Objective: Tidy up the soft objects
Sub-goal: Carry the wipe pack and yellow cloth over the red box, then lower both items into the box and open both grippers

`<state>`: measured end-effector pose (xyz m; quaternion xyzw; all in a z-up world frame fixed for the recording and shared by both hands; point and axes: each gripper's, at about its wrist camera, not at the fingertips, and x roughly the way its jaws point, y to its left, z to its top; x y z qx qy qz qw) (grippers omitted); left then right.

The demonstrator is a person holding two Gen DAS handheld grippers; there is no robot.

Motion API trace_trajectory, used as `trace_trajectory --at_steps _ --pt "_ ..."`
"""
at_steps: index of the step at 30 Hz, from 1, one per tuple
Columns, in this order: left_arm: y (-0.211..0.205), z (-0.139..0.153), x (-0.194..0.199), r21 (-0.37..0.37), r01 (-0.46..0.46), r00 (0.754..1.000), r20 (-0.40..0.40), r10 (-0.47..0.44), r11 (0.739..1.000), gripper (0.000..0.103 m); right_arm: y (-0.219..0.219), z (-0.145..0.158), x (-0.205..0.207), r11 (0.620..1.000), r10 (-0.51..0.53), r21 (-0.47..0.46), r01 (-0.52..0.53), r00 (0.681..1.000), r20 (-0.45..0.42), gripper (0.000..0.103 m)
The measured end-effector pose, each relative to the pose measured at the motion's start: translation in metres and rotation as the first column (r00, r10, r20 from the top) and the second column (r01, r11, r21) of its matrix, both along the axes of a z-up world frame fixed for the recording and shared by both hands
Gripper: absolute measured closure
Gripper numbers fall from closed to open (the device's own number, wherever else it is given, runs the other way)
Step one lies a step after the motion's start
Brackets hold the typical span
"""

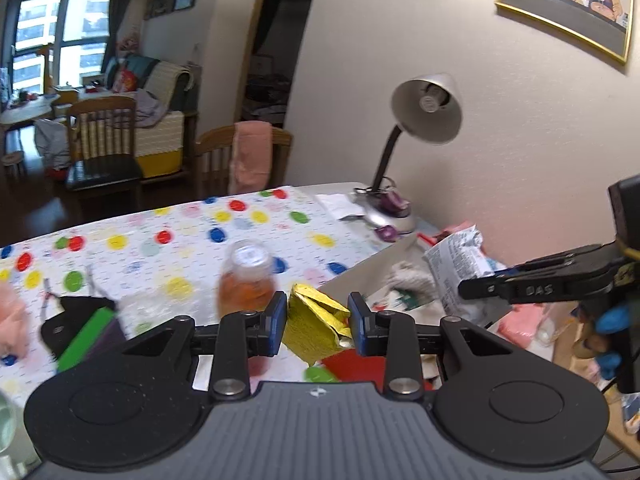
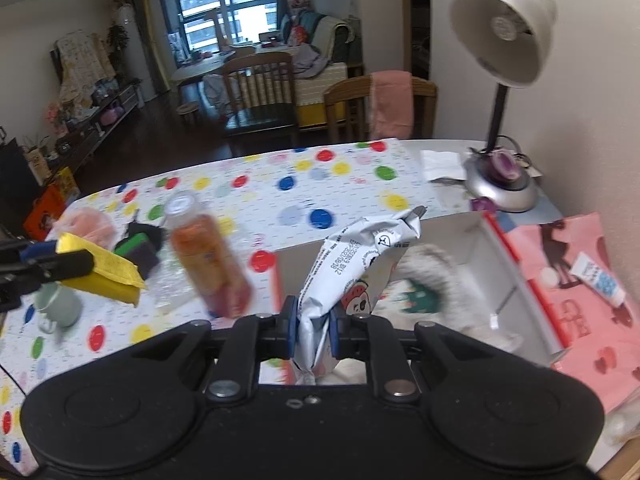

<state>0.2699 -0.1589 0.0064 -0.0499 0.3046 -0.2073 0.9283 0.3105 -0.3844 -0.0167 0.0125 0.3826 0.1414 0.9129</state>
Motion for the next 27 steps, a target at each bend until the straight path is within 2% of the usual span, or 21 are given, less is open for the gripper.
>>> trace_trajectory --at_steps 5,9,16,20,24,27 --pt "-0.038 0.002 0.018 -0.004 0.039 0.999 -0.005 -0.039 0.999 0.071 -0.038 -0.005 0.014 0.999 -0.035 -0.027 0.036 0.999 0.003 0.089" --pt "-0.073 -0.002 0.032 0.022 0.064 0.998 -0.007 -0.064 0.998 0.071 -0.064 -0.013 0.025 0.997 -0.051 -0.058 0.051 0.999 -0.008 0.089" --pt "-0.119 -0.021 0.067 0.025 0.072 0.994 -0.084 -0.070 0.997 0.071 -0.099 -0.039 0.043 0.990 -0.048 -0.133 0.040 0.997 -0.058 0.089" --pt "-0.141 -0.036 0.085 0.070 0.076 0.991 -0.117 -0.068 0.995 0.071 -0.111 -0.053 0.052 0.983 -0.033 -0.182 0.018 0.996 -0.077 0.089" --pt "-0.160 -0.055 0.102 0.146 0.078 0.986 -0.158 -0.055 0.986 0.071 -0.115 -0.065 0.061 0.978 -0.003 -0.209 -0.016 0.996 -0.091 0.089" --pt "-0.168 -0.070 0.115 0.168 0.074 0.977 -0.208 -0.038 0.983 0.071 -0.115 -0.073 0.066 0.973 0.027 -0.224 -0.050 0.994 -0.103 0.089"
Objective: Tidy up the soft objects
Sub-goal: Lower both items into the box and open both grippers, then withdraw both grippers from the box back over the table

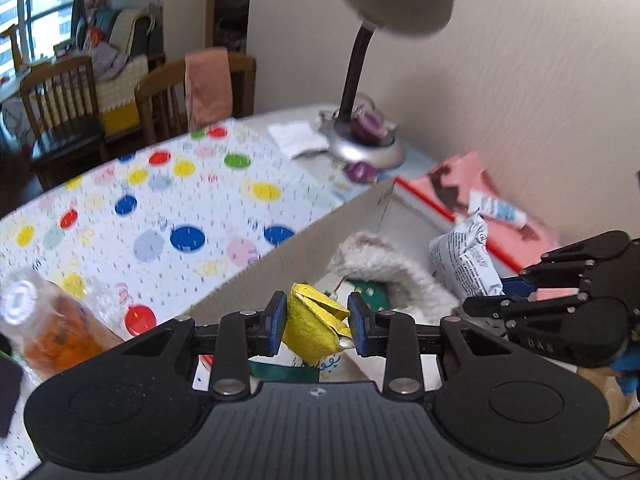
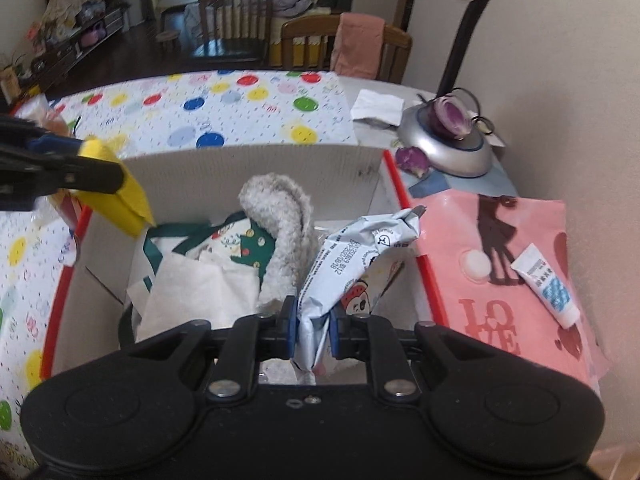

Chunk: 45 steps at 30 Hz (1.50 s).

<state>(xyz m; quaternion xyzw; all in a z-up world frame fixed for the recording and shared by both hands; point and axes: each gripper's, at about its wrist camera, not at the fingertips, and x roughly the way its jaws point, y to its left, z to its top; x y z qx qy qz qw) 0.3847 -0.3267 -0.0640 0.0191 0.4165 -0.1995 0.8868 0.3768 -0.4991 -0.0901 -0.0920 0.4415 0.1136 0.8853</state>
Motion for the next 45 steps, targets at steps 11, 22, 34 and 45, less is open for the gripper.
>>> trace_trajectory --at_steps 11,22,34,45 --pt "-0.026 -0.041 0.025 0.154 0.000 0.997 -0.074 0.011 0.988 0.071 0.009 -0.031 0.013 0.995 0.097 -0.020 -0.099 0.994 -0.058 0.086" --pt "-0.041 -0.063 0.045 0.218 -0.004 0.990 -0.136 0.035 0.976 0.070 0.003 -0.024 0.019 0.991 0.113 0.074 -0.109 0.992 -0.054 0.080" --pt "-0.042 -0.060 0.041 0.145 0.004 0.993 -0.116 0.013 0.989 0.033 0.003 -0.015 0.015 0.985 0.118 0.133 -0.110 0.992 -0.052 0.061" --pt "-0.019 -0.028 0.015 0.043 -0.017 0.999 -0.043 0.019 0.999 0.033 -0.006 0.007 0.005 0.978 0.090 0.191 -0.086 0.996 -0.012 0.040"
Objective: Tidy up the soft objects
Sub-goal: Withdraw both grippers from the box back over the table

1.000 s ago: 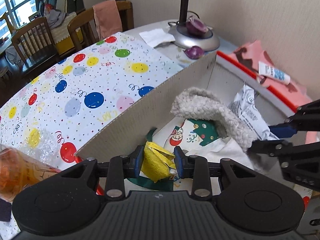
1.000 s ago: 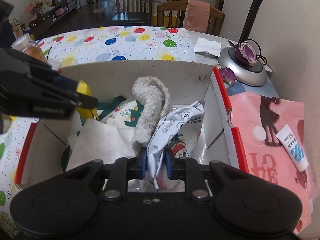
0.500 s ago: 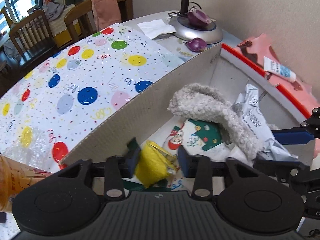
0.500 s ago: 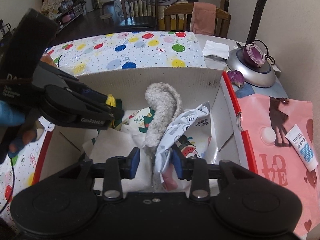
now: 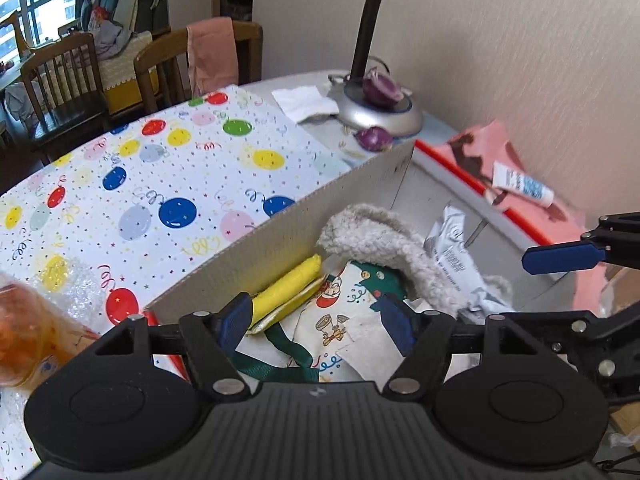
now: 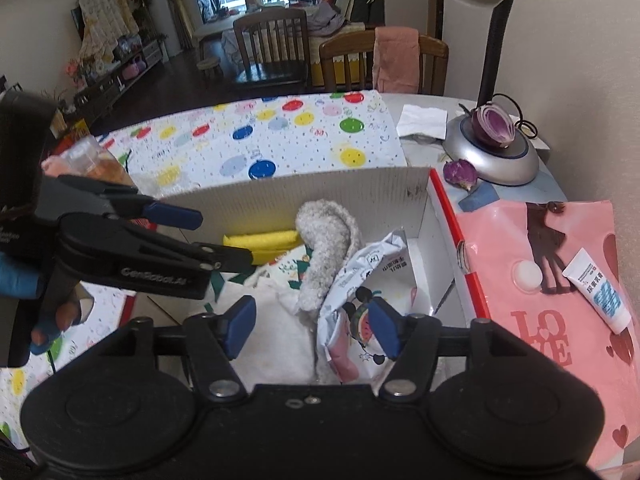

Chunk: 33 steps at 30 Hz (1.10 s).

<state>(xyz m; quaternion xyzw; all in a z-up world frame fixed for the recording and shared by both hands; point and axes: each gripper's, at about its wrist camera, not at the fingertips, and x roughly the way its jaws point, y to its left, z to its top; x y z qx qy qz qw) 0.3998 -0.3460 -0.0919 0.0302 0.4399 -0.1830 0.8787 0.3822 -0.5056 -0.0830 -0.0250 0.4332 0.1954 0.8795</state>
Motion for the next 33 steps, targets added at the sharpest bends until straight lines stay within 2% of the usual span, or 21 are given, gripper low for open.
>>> trace_trajectory --at_steps 12,21,24,31,33 --pt "0.038 0.049 -0.048 -0.085 0.027 0.992 0.129 -0.016 0.996 0.033 0.008 0.036 -0.025 0.997 -0.029 0.069 0.024 0.997 0.068 0.031" --pt "0.093 0.069 -0.083 -0.104 0.013 0.986 0.164 0.004 0.995 0.033 0.047 0.058 -0.050 0.995 -0.012 0.098 0.001 0.994 0.109 0.022" --pt "0.116 0.071 -0.094 -0.103 0.002 0.984 0.176 0.016 0.995 0.020 0.066 0.061 -0.055 0.994 -0.004 0.108 -0.008 0.994 0.112 0.022" --pt "0.174 0.071 -0.116 -0.101 -0.044 0.982 0.179 0.062 0.994 0.019 0.119 0.063 -0.065 0.994 0.023 0.100 -0.033 0.994 0.105 0.022" --pt "0.192 0.070 -0.121 -0.100 -0.063 0.982 0.174 0.080 0.993 0.015 0.134 0.063 -0.066 0.994 0.026 0.102 -0.036 0.994 0.102 0.021"
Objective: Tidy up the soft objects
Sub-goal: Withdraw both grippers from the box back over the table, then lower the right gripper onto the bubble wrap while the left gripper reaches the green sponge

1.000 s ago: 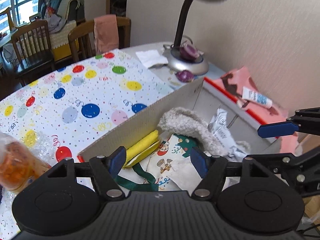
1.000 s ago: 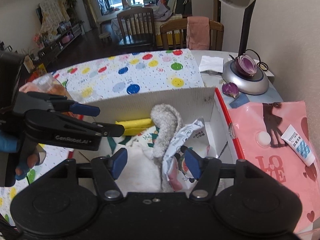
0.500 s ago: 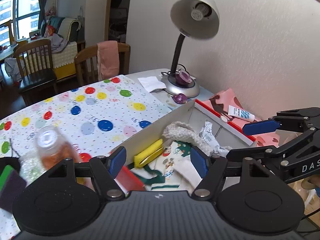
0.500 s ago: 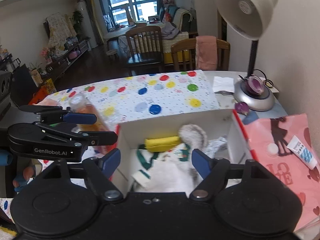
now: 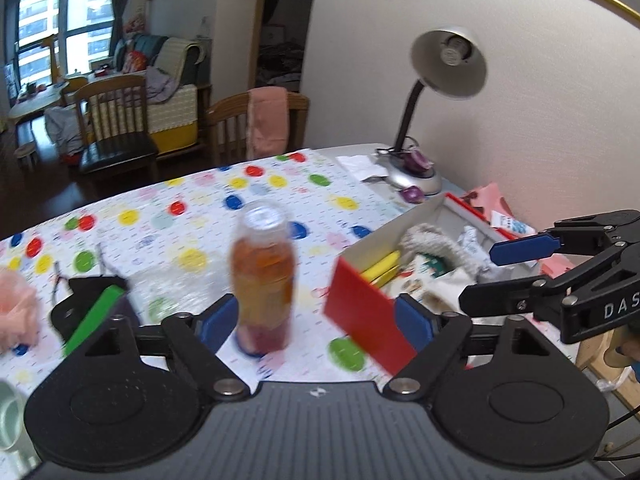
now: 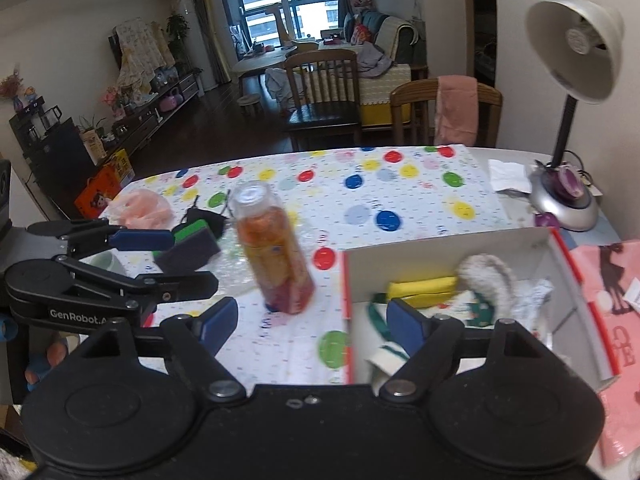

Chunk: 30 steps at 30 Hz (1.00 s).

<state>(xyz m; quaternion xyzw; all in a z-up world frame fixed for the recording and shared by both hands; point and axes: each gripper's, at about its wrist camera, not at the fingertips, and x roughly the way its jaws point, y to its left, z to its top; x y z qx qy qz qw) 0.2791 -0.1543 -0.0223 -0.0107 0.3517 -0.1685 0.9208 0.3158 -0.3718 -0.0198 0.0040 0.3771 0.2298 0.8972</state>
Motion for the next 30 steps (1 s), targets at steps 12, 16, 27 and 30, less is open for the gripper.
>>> trace_trajectory --at_steps 12,16,27,30 --pt "0.094 -0.012 -0.017 -0.011 -0.081 0.997 0.007 0.081 0.997 0.014 0.084 -0.004 -0.006 0.999 0.006 0.036 -0.005 1.000 -0.018 0.011" --pt "0.116 -0.018 -0.021 0.005 -0.105 0.994 0.036 0.105 0.994 0.000 0.110 -0.005 -0.003 0.999 0.014 0.042 -0.013 1.000 -0.027 0.006" --pt "0.161 -0.043 0.005 -0.005 -0.180 0.984 0.008 0.180 0.984 0.000 0.189 0.012 0.031 0.999 0.053 0.009 -0.053 0.999 -0.001 0.006" --pt "0.164 -0.049 0.014 0.003 -0.186 0.983 0.010 0.186 0.983 0.000 0.210 0.012 0.052 0.998 0.059 -0.003 -0.059 0.998 -0.010 0.006"
